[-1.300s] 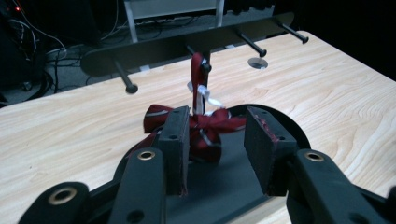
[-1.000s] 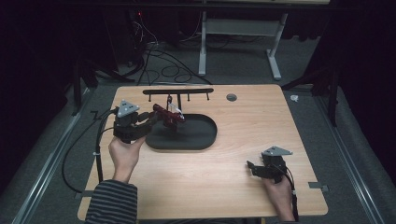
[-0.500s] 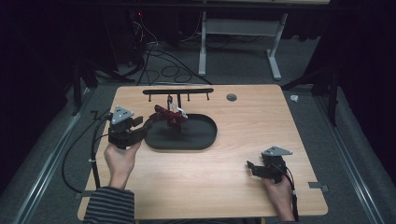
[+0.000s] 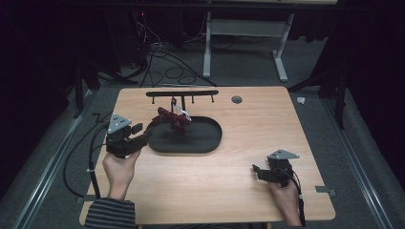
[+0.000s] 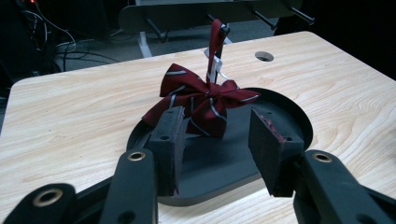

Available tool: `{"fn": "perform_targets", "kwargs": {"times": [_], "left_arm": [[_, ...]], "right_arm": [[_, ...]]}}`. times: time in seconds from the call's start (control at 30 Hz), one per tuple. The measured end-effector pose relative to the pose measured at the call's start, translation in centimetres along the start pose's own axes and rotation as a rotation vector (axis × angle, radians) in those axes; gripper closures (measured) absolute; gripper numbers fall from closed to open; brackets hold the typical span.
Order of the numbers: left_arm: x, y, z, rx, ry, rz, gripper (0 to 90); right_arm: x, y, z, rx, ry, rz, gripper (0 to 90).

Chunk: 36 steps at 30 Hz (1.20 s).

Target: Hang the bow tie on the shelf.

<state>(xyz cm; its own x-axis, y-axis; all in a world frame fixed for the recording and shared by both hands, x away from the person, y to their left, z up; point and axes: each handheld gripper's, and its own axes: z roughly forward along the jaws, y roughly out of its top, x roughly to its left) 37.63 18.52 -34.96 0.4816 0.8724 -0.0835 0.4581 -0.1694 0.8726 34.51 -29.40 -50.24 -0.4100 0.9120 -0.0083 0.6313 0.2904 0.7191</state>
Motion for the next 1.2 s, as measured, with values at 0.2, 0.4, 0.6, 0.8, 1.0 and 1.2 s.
{"fn": "perform_targets", "kwargs": {"times": [0.2,0.4,0.6,0.8,1.0,1.2], "left_arm": [[0.1,-0.6,-0.5,0.001,0.000,-0.008,55.2],[0.1,-1.6,-0.9,-0.016,-0.002,-0.025,55.1],[0.0,-2.1,-1.2,-0.018,-0.006,-0.031,55.0],[-0.1,-2.6,-1.6,-0.019,-0.007,-0.032,54.7],[-0.1,-3.1,-1.8,-0.028,-0.010,-0.042,54.7],[-0.3,-3.8,-2.0,-0.020,-0.013,-0.044,54.6]], "right_arm": [[0.0,0.0,0.0,-0.001,-0.001,-0.001,27.8],[0.0,0.0,0.0,-0.001,0.000,-0.002,27.8],[0.0,0.0,0.0,-0.001,0.000,-0.001,27.8],[0.0,0.0,0.0,-0.001,-0.001,-0.002,27.8],[0.0,0.0,0.0,-0.001,-0.002,-0.002,27.8],[0.0,0.0,0.0,-0.001,-0.001,-0.002,27.8]]}}
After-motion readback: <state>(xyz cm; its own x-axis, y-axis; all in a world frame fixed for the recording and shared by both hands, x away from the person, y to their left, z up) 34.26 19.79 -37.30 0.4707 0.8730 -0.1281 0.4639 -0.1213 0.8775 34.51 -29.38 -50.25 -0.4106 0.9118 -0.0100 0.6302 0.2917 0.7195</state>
